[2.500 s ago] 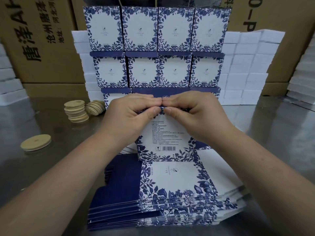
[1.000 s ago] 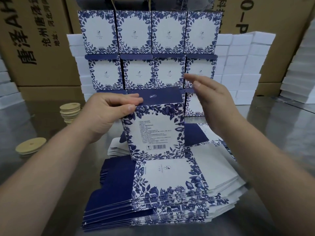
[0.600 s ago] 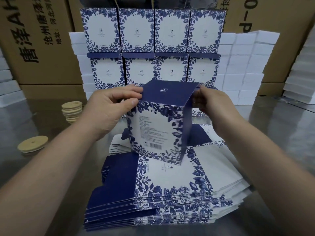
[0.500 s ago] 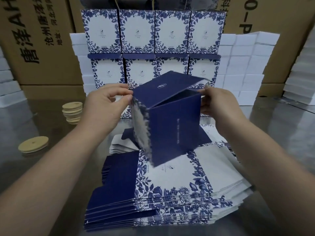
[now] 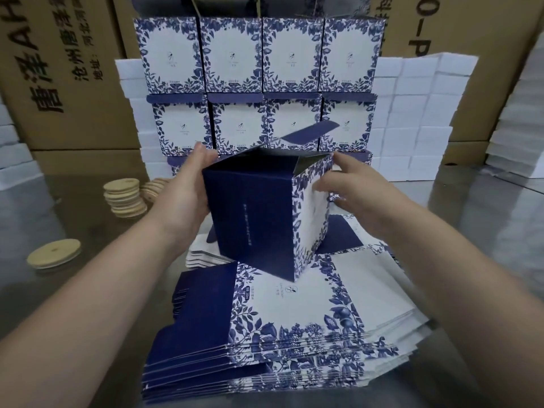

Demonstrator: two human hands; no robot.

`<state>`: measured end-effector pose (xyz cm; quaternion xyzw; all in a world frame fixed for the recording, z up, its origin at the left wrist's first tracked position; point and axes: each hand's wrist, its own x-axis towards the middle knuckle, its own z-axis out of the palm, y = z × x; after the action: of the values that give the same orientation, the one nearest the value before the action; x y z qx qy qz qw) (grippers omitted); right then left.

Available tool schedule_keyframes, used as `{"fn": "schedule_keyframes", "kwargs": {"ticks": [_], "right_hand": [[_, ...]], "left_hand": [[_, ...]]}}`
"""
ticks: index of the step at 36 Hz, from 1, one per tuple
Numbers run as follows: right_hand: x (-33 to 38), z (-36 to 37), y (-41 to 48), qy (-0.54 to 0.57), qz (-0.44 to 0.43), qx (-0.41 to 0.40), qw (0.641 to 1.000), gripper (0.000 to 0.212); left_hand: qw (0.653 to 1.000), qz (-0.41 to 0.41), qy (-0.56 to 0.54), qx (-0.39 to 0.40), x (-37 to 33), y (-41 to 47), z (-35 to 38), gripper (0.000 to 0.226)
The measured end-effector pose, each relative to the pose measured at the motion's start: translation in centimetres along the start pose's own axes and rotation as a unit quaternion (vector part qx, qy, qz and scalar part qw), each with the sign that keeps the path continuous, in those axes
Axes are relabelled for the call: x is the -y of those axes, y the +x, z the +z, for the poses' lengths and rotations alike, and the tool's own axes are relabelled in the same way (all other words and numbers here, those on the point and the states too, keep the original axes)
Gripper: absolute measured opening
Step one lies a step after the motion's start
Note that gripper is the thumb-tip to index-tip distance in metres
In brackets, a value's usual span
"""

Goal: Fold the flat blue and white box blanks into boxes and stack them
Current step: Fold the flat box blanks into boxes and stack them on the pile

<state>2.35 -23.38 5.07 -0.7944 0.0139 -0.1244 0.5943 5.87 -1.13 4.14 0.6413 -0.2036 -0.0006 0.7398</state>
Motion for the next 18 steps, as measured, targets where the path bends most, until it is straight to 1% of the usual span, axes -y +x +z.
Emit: {"fn": "schedule_keyframes", "kwargs": {"ticks": [1,2,3,4,5,7,9,10,11,13,14,16,18], "right_hand": [[0.1,0.2,-0.1,-0.010,-0.004,0.003,1.000,0.085],[0.2,0.3,-0.3,-0.015,-0.017,0.007,1.000,0.072],[0.3,0.4,-0.4,-0.023,-0.036,0.010,0.999,0.052],[0.4,0.5,-0.6,-0.038,-0.052,0.007,0.998,0.036],[0.3,0.5,-0.7,-0.057,-0.063,-0.002,0.996,0.027],[0.1,0.7,-0.7,-0.088,-0.076,-0.021,0.993,0.025],[-0.1,0.9,-0.7,-0.105,-0.087,-0.022,0.990,0.018],[-0.1,1.0,-0.7,-0.112,-0.089,-0.022,0.989,0.014],[-0.2,1.1,-0.7,-0.121,-0.093,-0.025,0.988,0.019],[-0.2,1.1,-0.7,-0.141,-0.099,-0.033,0.984,0.024],[-0.1,1.1,-0.7,-0.153,-0.102,-0.036,0.982,0.023],[0.1,1.2,-1.0,-0.177,-0.113,-0.034,0.977,0.019],[0.3,1.4,-1.3,-0.185,-0.117,-0.007,0.976,0.010]], "left_hand": [[0.998,0.013,0.055,-0.013,0.3,0.0,0.1,0.062],[0.989,0.028,0.144,-0.037,0.4,0.0,0.2,0.066],[0.968,0.042,0.238,-0.069,0.6,0.2,0.1,0.069],[0.945,0.057,0.306,-0.102,0.7,0.4,0.0,0.071],[0.927,0.070,0.344,-0.133,0.8,0.5,-0.2,0.072],[0.899,0.094,0.386,-0.187,1.0,0.7,-0.7,0.069],[0.875,0.116,0.418,-0.217,1.2,0.9,-0.9,0.057],[0.874,0.118,0.418,-0.219,1.4,1.0,-1.0,0.048],[0.882,0.113,0.404,-0.214,1.5,1.1,-1.0,0.041],[0.914,0.094,0.344,-0.194,1.8,1.0,-0.7,0.035],[0.928,0.085,0.313,-0.185,1.9,0.9,-0.5,0.035],[0.942,0.079,0.287,-0.157,2.0,0.5,-0.1,0.040],[0.944,0.075,0.297,-0.126,1.9,0.2,0.0,0.059]]}}
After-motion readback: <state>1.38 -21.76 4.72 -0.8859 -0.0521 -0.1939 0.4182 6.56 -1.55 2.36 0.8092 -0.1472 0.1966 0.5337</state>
